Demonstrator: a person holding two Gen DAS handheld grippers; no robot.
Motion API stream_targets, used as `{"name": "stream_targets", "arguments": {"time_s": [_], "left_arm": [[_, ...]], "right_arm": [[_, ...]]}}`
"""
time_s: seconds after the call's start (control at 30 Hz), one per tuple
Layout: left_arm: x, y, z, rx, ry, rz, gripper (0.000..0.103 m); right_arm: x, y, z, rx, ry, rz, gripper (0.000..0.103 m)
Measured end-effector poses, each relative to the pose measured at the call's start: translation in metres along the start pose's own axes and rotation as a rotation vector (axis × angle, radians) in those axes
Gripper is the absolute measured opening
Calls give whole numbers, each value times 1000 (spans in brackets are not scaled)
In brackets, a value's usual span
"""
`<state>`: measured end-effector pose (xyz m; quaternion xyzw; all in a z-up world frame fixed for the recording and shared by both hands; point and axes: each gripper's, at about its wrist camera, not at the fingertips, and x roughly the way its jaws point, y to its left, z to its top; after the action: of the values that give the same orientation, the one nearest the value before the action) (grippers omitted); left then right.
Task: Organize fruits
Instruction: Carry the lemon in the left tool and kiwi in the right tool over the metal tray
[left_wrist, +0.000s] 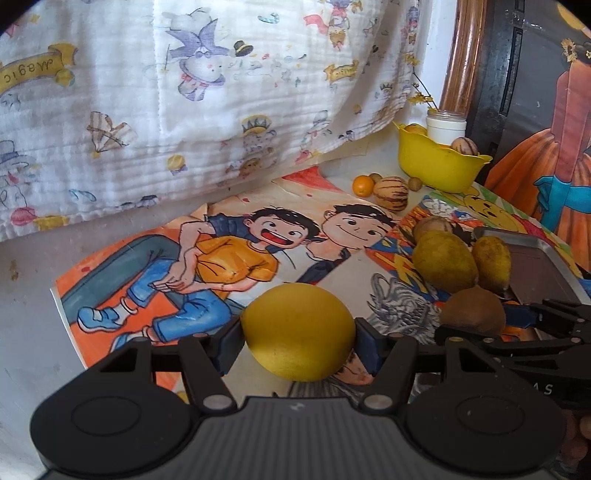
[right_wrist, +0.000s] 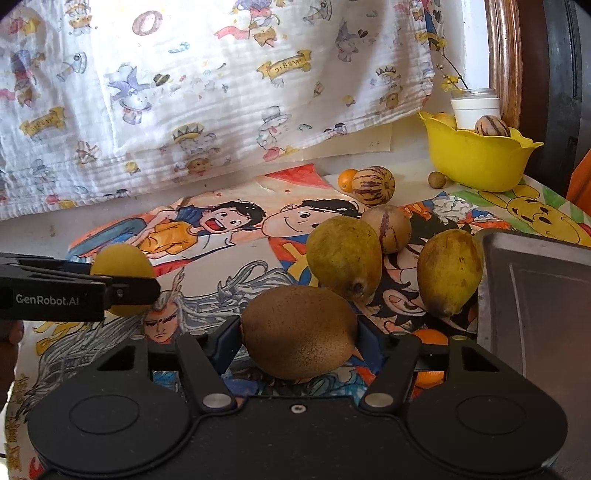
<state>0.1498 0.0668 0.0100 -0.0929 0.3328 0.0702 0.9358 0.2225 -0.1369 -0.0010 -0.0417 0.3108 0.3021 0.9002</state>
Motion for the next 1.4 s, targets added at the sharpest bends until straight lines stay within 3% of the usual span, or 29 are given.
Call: {"name": "stream_targets", "arguments": {"time_s": [0.47,0.93,1.2,1.4], "left_arm": [[-18,-15,-14,-48,-37,-12,67],[-27,-66,4,-32,-86,-99,67],[-20,-101,21,-6,-108,-181,67],[-7,-126,44,21,-119,-220,67]], "right_arm": [[-37,-12,-9,49,-63,61,67],[-88,-51,-18,88,-163,52,67],[-112,-84,-15,93,-226,-2,67],[-125,-126,-11,72,-241,-98,67]]}}
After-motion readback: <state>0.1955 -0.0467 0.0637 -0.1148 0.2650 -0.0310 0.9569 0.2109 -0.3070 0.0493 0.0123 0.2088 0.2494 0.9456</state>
